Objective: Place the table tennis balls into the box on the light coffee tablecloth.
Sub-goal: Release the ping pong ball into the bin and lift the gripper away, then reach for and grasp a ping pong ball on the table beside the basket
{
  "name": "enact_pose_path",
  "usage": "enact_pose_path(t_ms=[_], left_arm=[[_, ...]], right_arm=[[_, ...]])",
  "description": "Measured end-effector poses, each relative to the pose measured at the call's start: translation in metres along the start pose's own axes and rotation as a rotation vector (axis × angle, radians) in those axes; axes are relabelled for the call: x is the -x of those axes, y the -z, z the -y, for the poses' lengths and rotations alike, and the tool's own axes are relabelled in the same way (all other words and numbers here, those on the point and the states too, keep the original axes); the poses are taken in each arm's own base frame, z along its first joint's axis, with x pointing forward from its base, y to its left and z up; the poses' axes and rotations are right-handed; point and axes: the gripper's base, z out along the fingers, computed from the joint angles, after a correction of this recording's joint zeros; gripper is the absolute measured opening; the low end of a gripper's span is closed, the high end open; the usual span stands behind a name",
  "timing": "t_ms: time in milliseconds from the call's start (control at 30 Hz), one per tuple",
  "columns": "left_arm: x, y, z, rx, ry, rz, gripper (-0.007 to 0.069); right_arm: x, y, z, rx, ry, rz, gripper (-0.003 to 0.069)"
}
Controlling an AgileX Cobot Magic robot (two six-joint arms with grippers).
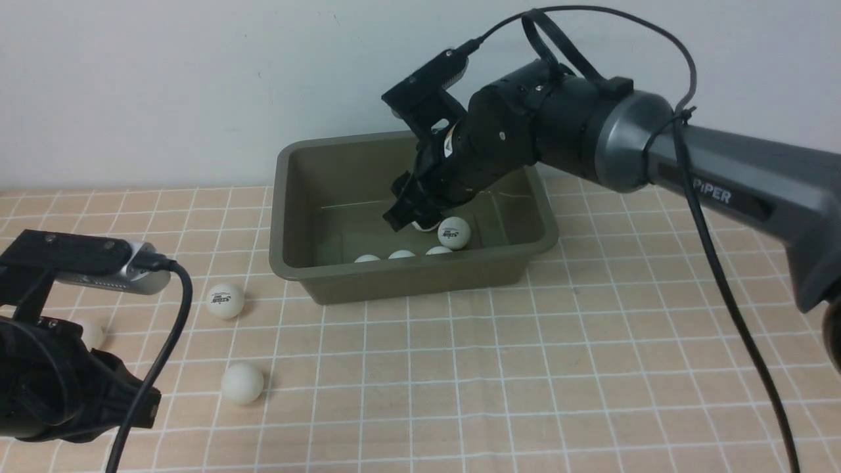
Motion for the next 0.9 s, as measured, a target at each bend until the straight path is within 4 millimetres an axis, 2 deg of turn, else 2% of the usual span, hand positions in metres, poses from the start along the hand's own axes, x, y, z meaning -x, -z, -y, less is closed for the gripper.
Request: enact_pose_path(t_ms=[133,267,333,433,467,500,533,567,600,633,667,767,800,867,900], left_arm=[[-0.001,0.000,0.001,-0.007,0.000,-0.012,-0.0068],[-0.001,0.000,0.001,-0.007,0.000,-0.012,-0.0068],[-0.001,0.000,0.001,-0.007,0.001,-0.012,-0.0068],[-0.001,0.000,0.000,-0.004,0.002,-0.008,-0.0068],[0.000,0.000,0.000,-0.002,0.003,-0.004,-0.0068],[0.002,0.000,0.000,0.001,0.009,0.017,-0.0068],[0.003,0.000,0.000,-0.001,0.015,0.029,-0.0068],[0.005,0.000,0.001,-0.014,0.033,0.054,-0.0067],[0.006,0.000,0.002,-0.022,0.041,0.068,-0.0065],[0.008,0.000,0.003,-0.039,0.051,0.088,-0.0065],[0.009,0.001,0.005,-0.054,0.053,0.103,-0.0064],[0.013,0.001,0.010,-0.108,0.032,0.140,-0.0057],[0.013,0.001,0.010,-0.109,0.025,0.143,-0.0057],[0.014,0.002,0.013,-0.142,-0.001,0.153,-0.0055],[0.013,0.002,0.015,-0.160,-0.011,0.145,-0.0055]], right_arm=[[0.000,0.000,0.000,0.000,0.000,0.001,0.0486],[0.000,0.000,0.001,-0.008,0.012,-0.004,0.0494],[0.001,0.004,0.003,-0.025,0.033,-0.005,0.0484],[0.010,0.028,0.010,-0.085,0.074,0.017,0.0412],[0.015,0.042,0.014,-0.116,0.084,0.032,0.0370],[0.022,0.066,0.021,-0.169,0.089,0.054,0.0298],[0.025,0.077,0.023,-0.190,0.085,0.064,0.0263],[0.031,0.104,0.028,-0.231,0.073,0.090,0.0177],[0.033,0.115,0.031,-0.253,0.055,0.096,0.0139],[0.036,0.138,0.035,-0.281,0.034,0.118,0.0081],[0.037,0.152,0.037,-0.300,0.016,0.128,0.0041],[0.036,0.199,0.041,-0.331,-0.029,0.177,-0.0007],[0.036,0.202,0.041,-0.332,-0.031,0.184,-0.0008],[0.027,0.237,0.041,-0.340,-0.053,0.208,-0.0017],[0.021,0.246,0.040,-0.340,-0.059,0.204,-0.0018]])
